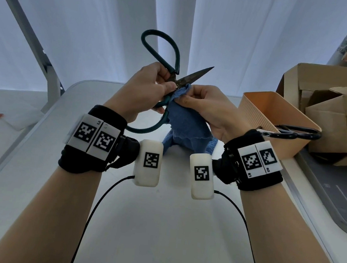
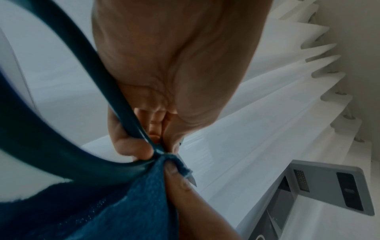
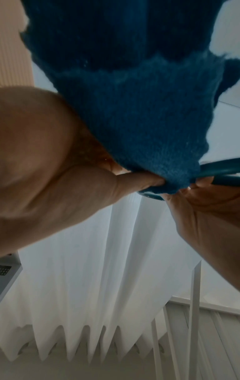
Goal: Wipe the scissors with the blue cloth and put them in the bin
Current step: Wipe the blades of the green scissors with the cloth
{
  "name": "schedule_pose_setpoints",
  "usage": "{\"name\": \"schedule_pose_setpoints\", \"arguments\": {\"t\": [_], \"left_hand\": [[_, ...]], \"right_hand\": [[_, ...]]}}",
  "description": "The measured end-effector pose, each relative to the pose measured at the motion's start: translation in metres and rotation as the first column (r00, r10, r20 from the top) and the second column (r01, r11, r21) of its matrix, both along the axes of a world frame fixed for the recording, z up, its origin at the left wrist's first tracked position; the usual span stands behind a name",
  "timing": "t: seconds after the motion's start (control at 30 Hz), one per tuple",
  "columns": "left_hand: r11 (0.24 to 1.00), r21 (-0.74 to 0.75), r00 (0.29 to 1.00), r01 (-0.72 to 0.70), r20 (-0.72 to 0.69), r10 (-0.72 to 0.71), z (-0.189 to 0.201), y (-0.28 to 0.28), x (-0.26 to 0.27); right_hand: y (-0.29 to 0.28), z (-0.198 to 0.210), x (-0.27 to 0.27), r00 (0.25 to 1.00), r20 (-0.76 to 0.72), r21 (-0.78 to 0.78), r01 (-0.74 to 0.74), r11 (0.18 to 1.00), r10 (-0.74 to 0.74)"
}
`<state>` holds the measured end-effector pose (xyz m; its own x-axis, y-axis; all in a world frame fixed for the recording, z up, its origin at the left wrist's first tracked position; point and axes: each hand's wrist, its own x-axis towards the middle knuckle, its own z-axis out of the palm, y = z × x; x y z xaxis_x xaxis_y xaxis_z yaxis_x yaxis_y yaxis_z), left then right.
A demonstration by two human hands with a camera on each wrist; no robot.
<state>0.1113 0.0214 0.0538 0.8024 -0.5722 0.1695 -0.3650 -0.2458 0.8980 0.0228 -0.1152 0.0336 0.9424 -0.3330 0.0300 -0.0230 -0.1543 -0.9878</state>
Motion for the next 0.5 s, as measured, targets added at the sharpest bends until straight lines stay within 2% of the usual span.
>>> {"name": "schedule_pose_setpoints", "arguments": {"t": [0.1,0.27,0.5], "left_hand": [[1.000,0.000,1.000,0.006,-0.015,-0.006,0.0008,0.0005,0.0001],[1.000,0.022,1.000,0.003,0.013,-0.003,-0.0024,-0.0015,-0.0014],[1.000,0.000,1.000,0.012,-0.022,-0.012,-0.0005,-0.0009,-0.0010]], "right_hand": [[0.0000,-0.0001,0.0005,1.000,-0.004,0.018,0.008,1.000,-0.008],[-0.0050,0.0002,-0.0006,0.999,-0.022,-0.048,-0.032,0.998,0.031],[-0.0019,-0.0004,-0.0008,1.000,0.009,-0.002,-0.007,1.000,0.007]]}}
